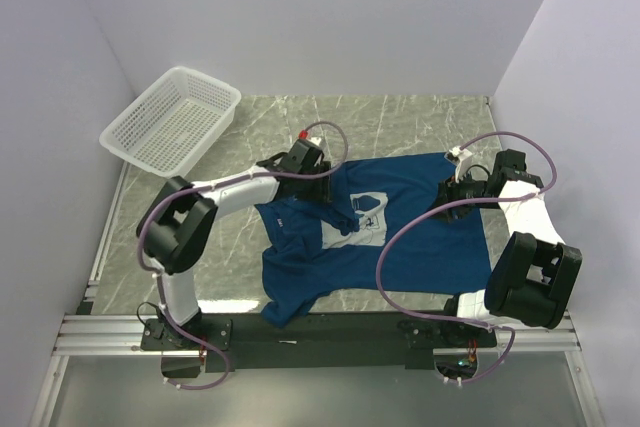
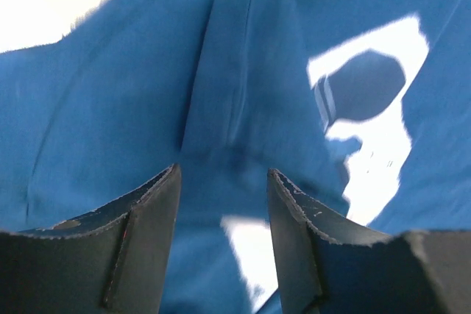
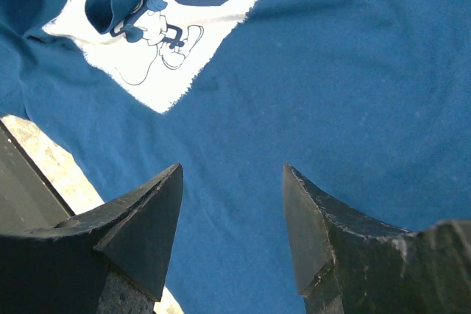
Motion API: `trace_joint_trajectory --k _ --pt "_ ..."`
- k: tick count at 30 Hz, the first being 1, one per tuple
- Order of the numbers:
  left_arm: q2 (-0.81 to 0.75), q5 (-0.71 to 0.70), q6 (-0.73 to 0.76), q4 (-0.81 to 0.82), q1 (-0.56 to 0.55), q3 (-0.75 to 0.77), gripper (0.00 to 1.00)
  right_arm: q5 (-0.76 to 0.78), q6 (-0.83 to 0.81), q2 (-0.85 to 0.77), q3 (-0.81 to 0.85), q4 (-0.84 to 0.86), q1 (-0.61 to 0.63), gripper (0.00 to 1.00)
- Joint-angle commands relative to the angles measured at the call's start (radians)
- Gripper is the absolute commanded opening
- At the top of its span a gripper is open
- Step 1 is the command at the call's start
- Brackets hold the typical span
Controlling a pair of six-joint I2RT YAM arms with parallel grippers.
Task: Fold and stack the t-shirts
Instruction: Flatten the tshirt out
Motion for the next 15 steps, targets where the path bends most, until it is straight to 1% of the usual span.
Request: trace_joint_trajectory --k 1,4,5,10,13,15 --pt "0.055 -0.023 -0.046 -0.011 0.010 0.120 0.56 -0.006 -0.009 -0.010 0.015 0.012 -0.001 0.63" --pt "0.096 -0.023 -0.039 -0.055 0.011 0.168 0.56 -0.011 -0.012 -0.010 0.013 0.013 -0.002 0.63" --pt "0.106 -0.057 -0.033 -0.071 0.011 0.177 0.56 -0.012 -0.012 -0.010 0.012 0.012 -0.005 0.63" --pt "0.153 -0.042 -0.010 -0.126 0.011 0.229 0.55 -0.017 -0.015 -0.007 0.012 0.012 -0.005 0.63" --pt "0.181 -0.016 0.000 -0.144 0.011 0.255 0.49 -0.019 -0.016 -0.007 0.010 0.010 -0.007 0.63" --pt "0.192 0.004 0.007 -0.148 0.011 0.269 0.41 -0.019 -0.015 -0.008 0.012 0.010 -0.007 0.63"
